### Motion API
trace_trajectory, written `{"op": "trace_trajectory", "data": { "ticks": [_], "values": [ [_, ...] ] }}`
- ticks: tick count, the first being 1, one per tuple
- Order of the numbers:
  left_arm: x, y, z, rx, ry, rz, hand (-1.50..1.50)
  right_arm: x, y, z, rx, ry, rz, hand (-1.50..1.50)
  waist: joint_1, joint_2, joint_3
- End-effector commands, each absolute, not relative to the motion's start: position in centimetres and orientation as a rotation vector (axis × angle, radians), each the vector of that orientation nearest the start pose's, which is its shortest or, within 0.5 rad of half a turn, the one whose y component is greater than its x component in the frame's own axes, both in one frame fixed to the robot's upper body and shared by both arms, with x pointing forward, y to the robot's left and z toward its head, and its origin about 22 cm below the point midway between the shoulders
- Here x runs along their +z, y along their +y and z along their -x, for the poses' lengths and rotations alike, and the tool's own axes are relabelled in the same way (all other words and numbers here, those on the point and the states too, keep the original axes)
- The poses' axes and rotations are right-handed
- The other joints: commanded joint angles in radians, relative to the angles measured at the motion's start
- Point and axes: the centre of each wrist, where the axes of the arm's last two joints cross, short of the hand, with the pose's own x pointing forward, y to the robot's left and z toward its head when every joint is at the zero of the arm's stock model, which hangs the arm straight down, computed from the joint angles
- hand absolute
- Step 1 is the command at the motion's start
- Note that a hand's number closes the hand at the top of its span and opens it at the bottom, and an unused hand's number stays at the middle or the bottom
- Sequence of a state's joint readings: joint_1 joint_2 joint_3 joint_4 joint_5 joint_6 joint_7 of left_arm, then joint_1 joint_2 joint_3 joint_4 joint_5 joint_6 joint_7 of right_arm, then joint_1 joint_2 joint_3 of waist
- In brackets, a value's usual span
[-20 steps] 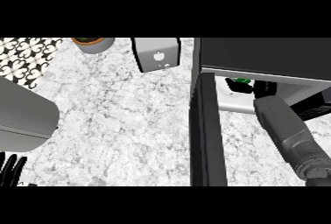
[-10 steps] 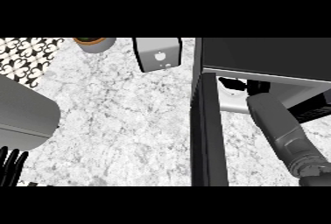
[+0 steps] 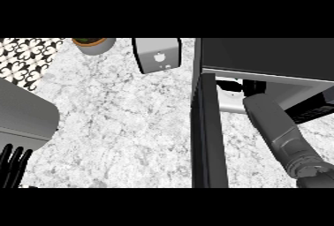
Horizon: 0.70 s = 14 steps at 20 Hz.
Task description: Pick up the milk, place it into the microwave and close the microwave
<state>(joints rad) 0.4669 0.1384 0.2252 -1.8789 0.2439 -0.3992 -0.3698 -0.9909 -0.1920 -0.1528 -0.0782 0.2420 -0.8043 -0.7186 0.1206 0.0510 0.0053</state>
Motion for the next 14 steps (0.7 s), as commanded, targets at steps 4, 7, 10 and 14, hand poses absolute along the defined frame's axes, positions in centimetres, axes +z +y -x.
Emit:
{"op": "trace_trajectory", "data": {
  "ticks": [4,7,10,14],
  "values": [
    [0.7,33.1,-10.9,-0.015,-1.858,0.041,-1.50,-1.8,-22.5,-41.1,0.353,-1.796,0.963,-1.50,-0.007,-0.004,0.000],
    [1.7,33.3,-11.4,-0.004,-1.874,0.035,-1.50,-1.5,-23.3,-41.2,0.367,-1.803,0.920,-1.50,-0.022,-0.009,0.000],
    [0.9,34.3,-10.3,-0.002,-1.873,0.016,-1.50,-2.0,-22.2,-41.0,0.333,-1.812,0.893,-1.50,-0.038,-0.020,-0.002],
    [1.4,33.5,-9.9,-0.015,-1.890,0.031,-1.50,-2.6,-24.0,-40.3,0.320,-1.815,0.866,-1.50,-0.030,-0.016,0.000]
  ]
}}
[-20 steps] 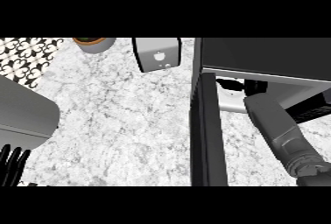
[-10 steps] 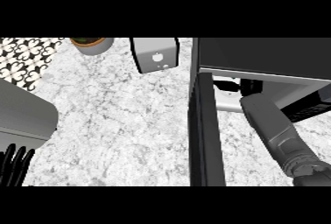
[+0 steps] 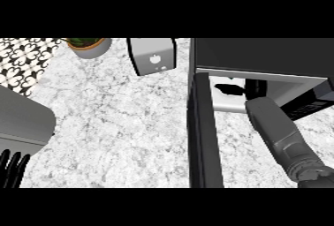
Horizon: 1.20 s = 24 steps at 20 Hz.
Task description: Pick up the milk, place it into the microwave and close the microwave
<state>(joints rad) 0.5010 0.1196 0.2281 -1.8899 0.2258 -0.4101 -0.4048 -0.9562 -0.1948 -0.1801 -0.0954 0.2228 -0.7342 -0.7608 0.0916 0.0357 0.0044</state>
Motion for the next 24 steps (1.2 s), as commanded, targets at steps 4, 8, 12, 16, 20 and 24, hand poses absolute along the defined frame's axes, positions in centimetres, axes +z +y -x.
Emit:
{"op": "trace_trajectory", "data": {
  "ticks": [4,8,12,16,20,24],
  "values": [
    [1.4,32.7,-9.6,0.000,-1.876,0.024,-1.50,-3.3,-24.2,-39.8,0.307,-1.836,0.766,-1.50,-0.024,-0.010,0.000],
    [2.2,33.1,-9.1,0.002,-1.873,-0.010,-1.50,-5.1,-24.6,-38.5,0.264,-1.872,0.581,-1.50,-0.044,-0.019,-0.001],
    [1.2,31.2,-8.1,0.009,-1.853,0.020,-1.50,-6.3,-25.3,-37.4,0.255,-1.879,0.516,-1.50,-0.056,-0.025,-0.002],
    [0.1,30.6,-7.9,-0.041,-1.845,0.047,-1.50,-8.4,-22.3,-35.9,0.164,-1.867,0.441,-1.50,-0.067,-0.029,-0.003],
    [1.1,29.7,-7.7,-0.066,-1.832,0.171,-1.50,-10.1,-24.1,-33.9,0.129,-1.876,0.268,-1.50,-0.085,-0.036,-0.004],
    [0.7,28.0,-8.6,-0.101,-1.805,0.259,-1.50,-11.1,-22.8,-32.9,0.122,-1.879,0.075,-1.50,-0.101,-0.041,-0.005]
  ]
}}
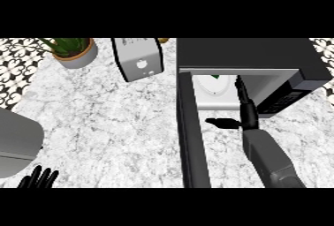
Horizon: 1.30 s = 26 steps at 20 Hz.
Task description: Pick up the milk, place it into the microwave and close the microwave
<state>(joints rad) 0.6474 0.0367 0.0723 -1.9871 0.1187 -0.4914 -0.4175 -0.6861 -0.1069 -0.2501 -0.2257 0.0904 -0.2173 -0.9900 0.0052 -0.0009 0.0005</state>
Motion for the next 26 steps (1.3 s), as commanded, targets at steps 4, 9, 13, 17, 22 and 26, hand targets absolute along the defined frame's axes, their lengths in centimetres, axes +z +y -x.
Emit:
{"op": "trace_trajectory", "data": {
  "ticks": [4,9,13,17,22,26],
  "values": [
    [1.4,28.0,-7.8,-0.136,-1.808,0.281,-1.50,-13.7,-22.1,-29.4,0.072,-1.894,0.010,-1.50,-0.024,-0.010,-0.002],
    [0.5,24.5,-10.0,-0.242,-1.803,0.364,-1.50,-14.7,-24.2,-26.4,0.066,-1.901,-0.047,-1.50,-0.031,-0.009,-0.002],
    [1.6,24.9,-11.2,-0.297,-1.780,0.351,1.50,-12.4,-27.6,-26.0,0.073,-1.909,-0.016,-1.50,-0.041,-0.010,-0.003],
    [1.7,22.2,-12.8,-0.357,-1.783,0.364,1.50,-13.5,-28.1,-21.2,-0.050,-1.933,-0.056,-1.50,-0.048,-0.008,-0.003],
    [2.6,19.3,-15.5,-0.461,-1.758,0.379,1.50,-10.0,-31.7,-19.3,-0.063,-1.953,-0.040,1.50,-0.029,-0.003,-0.002],
    [2.3,16.4,-16.8,-0.538,-1.760,0.330,1.50,-8.8,-33.9,-15.5,-0.139,-1.966,-0.033,-1.50,-0.025,-0.002,-0.002]
  ]
}}
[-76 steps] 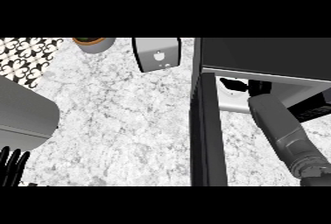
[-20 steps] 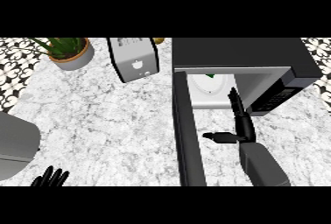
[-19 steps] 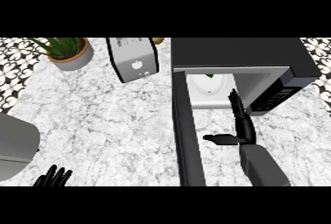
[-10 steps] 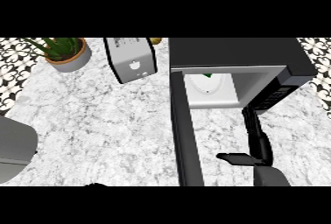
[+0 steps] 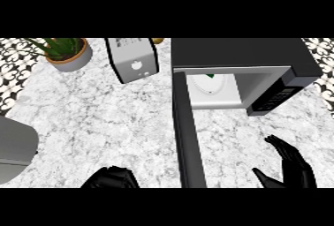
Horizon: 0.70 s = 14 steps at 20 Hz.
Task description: Pick up the milk, place it into the microwave and close the microwave
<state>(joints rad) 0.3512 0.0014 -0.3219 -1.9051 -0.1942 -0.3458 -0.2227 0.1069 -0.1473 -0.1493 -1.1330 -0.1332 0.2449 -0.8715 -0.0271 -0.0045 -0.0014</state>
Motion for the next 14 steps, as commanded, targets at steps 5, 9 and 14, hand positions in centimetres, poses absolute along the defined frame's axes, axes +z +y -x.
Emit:
{"op": "trace_trajectory", "data": {
  "ticks": [5,9,14],
  "values": [
    [0.8,12.5,-20.5,-0.634,-1.794,0.347,1.50,-6.6,-35.6,-13.6,-0.158,-1.964,0.044,-1.50,0.008,0.004,0.000],
    [0.7,8.4,-22.7,-0.728,-1.754,0.369,1.50,-4.9,-38.1,-13.8,-0.083,-1.991,0.045,-1.50,0.001,0.006,0.001],
    [1.6,4.6,-23.5,-0.853,-1.755,0.384,1.50,-3.0,-38.5,-13.6,-0.070,-2.017,0.044,-1.50,0.007,0.005,0.001]
  ]
}}
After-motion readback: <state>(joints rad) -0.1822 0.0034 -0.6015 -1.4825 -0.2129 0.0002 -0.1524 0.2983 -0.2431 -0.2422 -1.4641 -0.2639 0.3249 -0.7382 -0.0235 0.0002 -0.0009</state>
